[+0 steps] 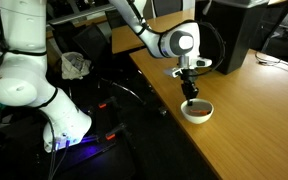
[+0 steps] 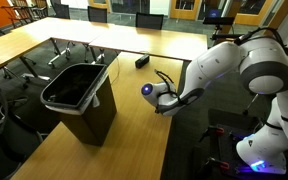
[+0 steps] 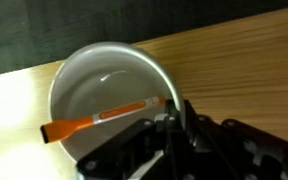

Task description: Move the bowl from right to left

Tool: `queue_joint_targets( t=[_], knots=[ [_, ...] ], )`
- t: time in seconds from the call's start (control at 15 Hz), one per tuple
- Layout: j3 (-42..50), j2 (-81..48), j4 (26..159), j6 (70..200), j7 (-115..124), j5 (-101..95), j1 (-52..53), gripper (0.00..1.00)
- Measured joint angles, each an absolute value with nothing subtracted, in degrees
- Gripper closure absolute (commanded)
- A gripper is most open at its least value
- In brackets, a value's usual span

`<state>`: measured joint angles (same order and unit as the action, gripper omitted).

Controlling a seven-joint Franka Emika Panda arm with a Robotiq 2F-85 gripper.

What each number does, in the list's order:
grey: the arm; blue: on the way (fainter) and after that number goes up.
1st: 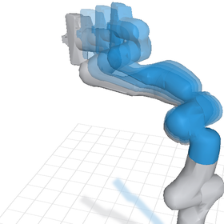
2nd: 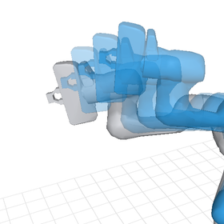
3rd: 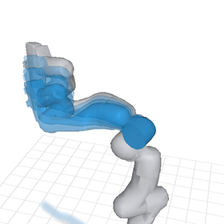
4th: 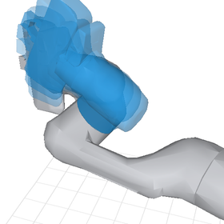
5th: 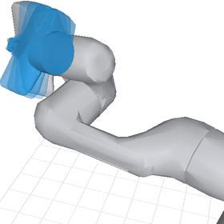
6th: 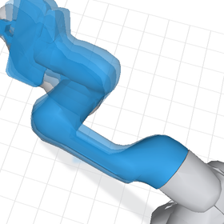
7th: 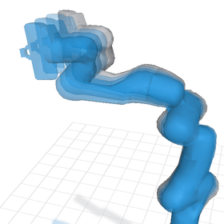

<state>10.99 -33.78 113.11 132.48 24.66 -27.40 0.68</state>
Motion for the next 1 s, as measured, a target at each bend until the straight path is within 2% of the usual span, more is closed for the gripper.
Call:
queue_joint_targets(
  t=[0.53,1.0],
  knots=[
    [2.39,-22.77,118.62,135.9,18.12,-13.73,1.94,0.97],
    [-0.43,-25.33,118.35,135.62,19.69,-9.68,7.33,0.97]
  ],
)
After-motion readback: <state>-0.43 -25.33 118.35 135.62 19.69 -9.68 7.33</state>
